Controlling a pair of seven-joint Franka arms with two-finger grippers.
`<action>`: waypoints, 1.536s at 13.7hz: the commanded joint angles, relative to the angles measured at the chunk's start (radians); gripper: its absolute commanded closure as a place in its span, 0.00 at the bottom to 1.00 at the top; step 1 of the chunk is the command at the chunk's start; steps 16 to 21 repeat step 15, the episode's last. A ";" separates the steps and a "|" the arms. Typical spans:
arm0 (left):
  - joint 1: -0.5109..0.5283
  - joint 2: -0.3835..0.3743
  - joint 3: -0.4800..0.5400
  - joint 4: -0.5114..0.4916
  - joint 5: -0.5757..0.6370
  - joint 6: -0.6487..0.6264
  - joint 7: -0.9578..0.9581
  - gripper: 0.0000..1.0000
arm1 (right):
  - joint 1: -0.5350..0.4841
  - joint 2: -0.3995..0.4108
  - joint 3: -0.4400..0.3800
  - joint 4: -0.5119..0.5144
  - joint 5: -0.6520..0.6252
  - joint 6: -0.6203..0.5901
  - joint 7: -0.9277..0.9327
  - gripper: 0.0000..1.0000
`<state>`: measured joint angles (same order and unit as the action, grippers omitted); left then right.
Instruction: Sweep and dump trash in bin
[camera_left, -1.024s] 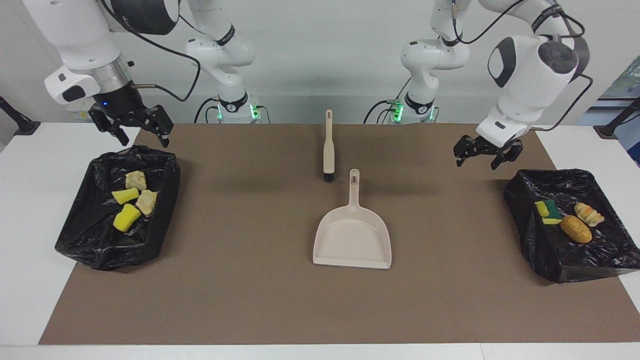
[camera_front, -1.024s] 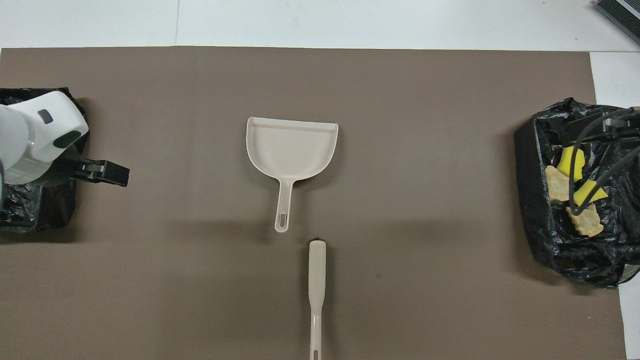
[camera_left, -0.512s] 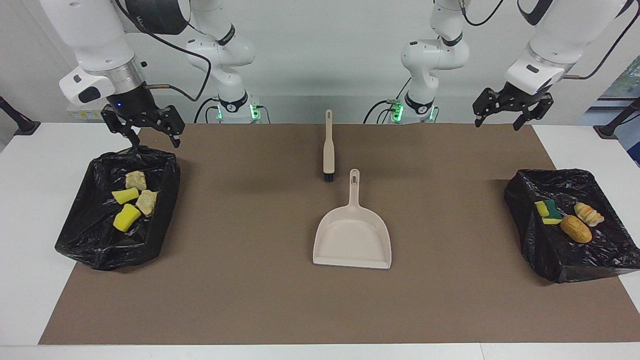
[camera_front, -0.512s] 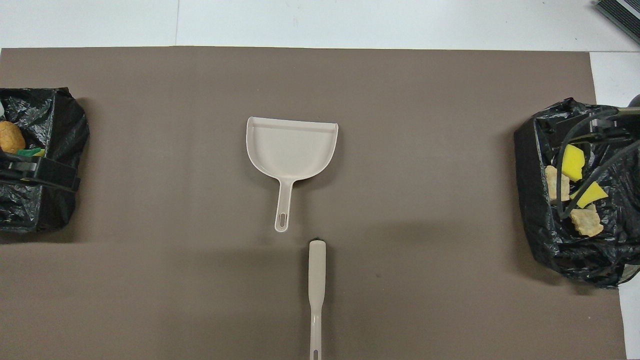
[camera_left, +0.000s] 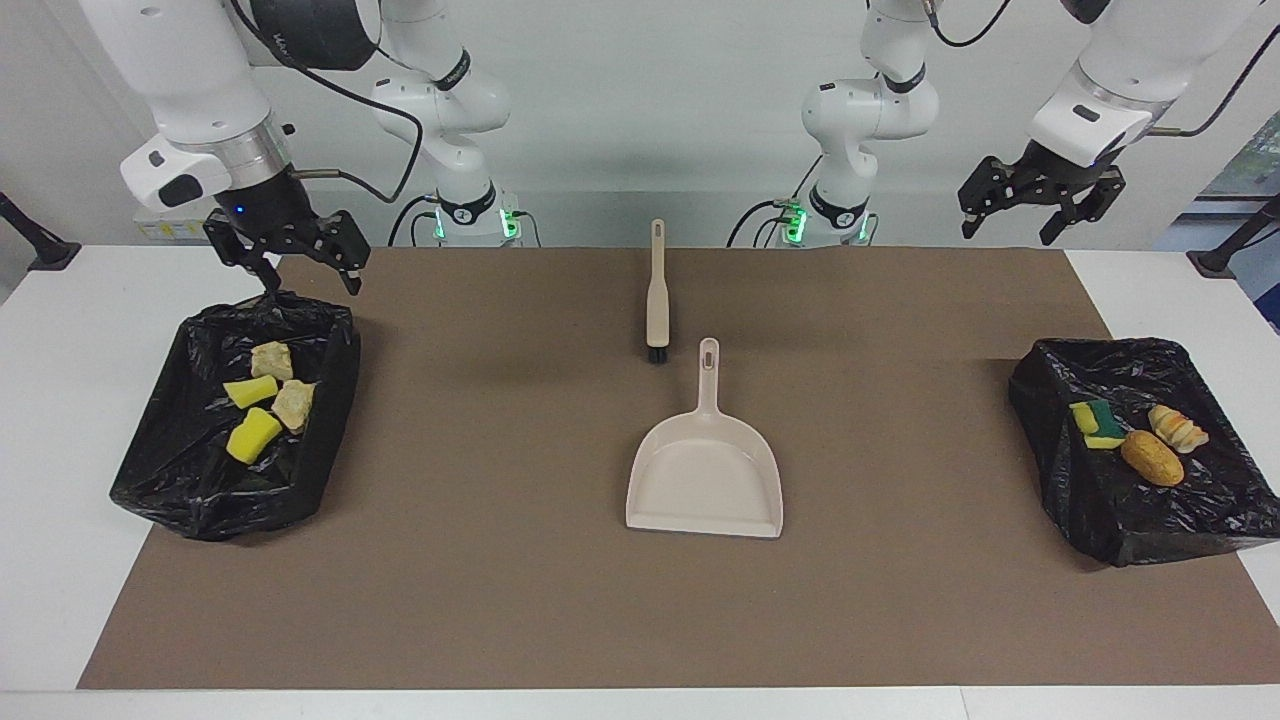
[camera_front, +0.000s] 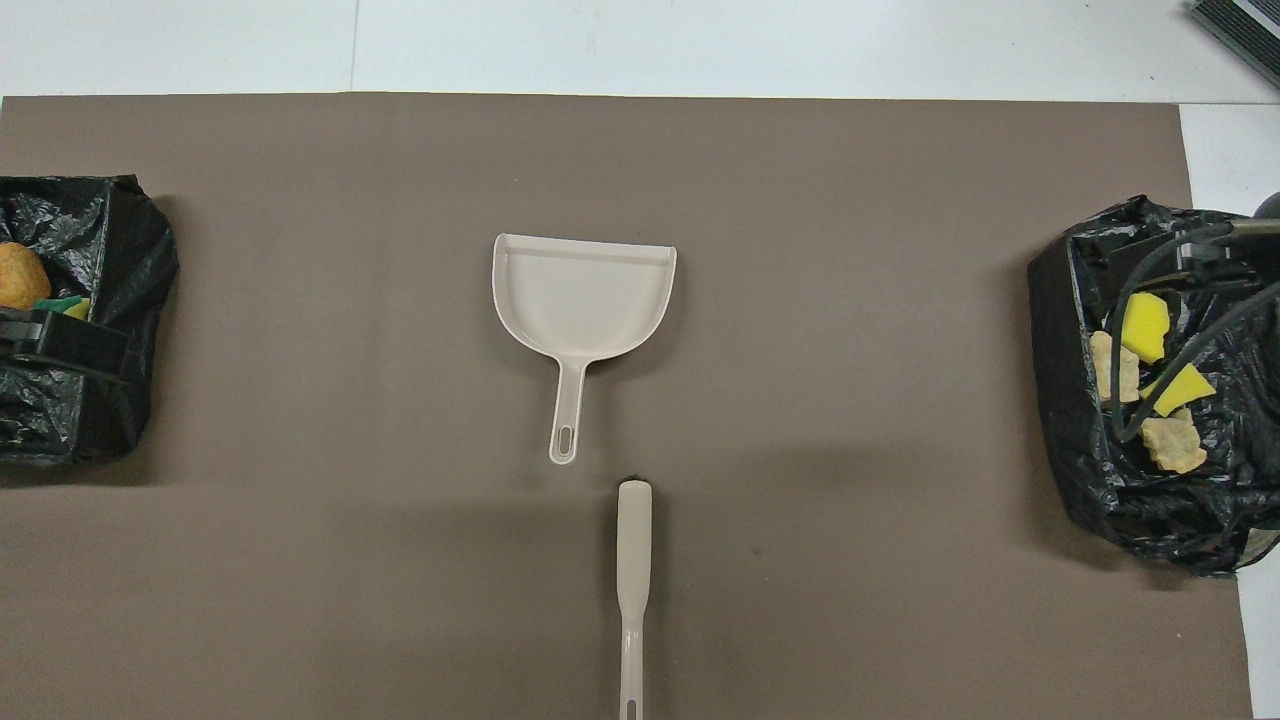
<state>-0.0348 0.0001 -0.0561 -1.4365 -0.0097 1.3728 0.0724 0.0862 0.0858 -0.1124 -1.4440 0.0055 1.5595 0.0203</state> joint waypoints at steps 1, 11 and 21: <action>0.006 -0.005 0.001 -0.002 -0.006 0.009 0.015 0.00 | 0.007 -0.058 -0.004 -0.080 -0.001 -0.001 0.015 0.00; 0.007 -0.005 0.001 -0.002 -0.006 0.015 0.017 0.00 | -0.002 -0.090 -0.001 -0.134 -0.001 0.013 0.009 0.00; 0.007 -0.005 0.001 -0.004 -0.006 0.017 0.015 0.00 | -0.002 -0.090 0.000 -0.134 -0.001 0.013 0.009 0.00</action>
